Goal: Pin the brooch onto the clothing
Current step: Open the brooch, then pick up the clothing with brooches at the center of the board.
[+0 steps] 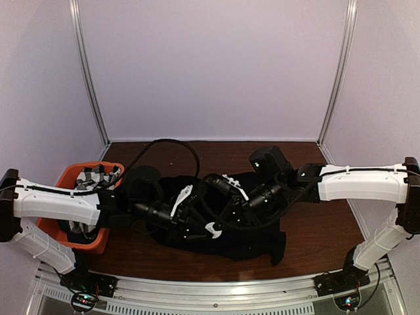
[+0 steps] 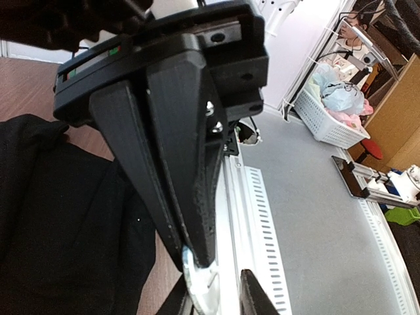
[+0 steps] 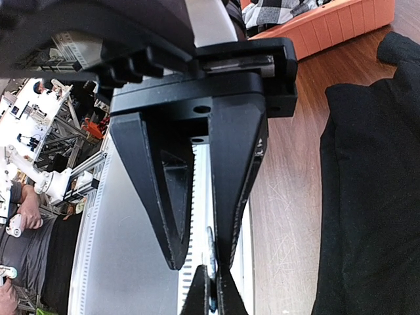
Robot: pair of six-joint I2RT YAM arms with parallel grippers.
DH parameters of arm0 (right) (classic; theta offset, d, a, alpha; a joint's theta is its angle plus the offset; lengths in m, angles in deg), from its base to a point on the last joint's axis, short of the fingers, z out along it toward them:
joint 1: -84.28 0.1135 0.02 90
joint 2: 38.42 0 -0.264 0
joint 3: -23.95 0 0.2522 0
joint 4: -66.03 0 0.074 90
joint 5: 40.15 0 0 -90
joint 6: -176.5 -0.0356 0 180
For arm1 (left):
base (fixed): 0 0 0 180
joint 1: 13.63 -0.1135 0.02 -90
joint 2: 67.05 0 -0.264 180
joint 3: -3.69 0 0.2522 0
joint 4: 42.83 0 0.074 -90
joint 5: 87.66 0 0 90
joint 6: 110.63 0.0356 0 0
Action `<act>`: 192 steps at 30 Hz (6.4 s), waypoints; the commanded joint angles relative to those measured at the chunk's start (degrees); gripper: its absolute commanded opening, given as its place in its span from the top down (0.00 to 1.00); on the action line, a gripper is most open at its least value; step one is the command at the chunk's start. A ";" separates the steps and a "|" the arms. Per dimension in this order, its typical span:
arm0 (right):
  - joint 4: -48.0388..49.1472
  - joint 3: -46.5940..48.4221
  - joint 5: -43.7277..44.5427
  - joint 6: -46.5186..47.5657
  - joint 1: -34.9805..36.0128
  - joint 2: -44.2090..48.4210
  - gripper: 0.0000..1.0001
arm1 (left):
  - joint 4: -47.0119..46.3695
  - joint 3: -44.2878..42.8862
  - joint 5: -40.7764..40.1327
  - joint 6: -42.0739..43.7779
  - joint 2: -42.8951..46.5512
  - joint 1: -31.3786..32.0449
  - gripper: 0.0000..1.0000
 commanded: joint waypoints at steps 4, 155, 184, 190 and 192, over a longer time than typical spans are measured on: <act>0.14 -1.41 -0.25 0.40 0.04 0.11 1.00 | -3.50 -0.16 1.11 1.08 0.65 0.15 0.77; -8.50 -13.80 69.39 -19.73 -14.26 20.94 1.00 | -3.99 -39.48 -1.33 -2.31 -48.51 -15.70 0.10; -5.95 -15.62 66.85 -22.28 -14.26 17.53 1.00 | 10.08 -48.87 -3.18 3.25 -56.46 -16.02 0.47; -5.55 -15.74 66.28 -22.64 -14.20 16.55 1.00 | 12.60 -50.96 -4.26 4.08 -57.41 -15.85 0.57; -5.44 -15.60 66.05 -22.85 -14.20 16.37 1.00 | 13.00 -51.51 -4.21 4.41 -57.77 -15.85 0.59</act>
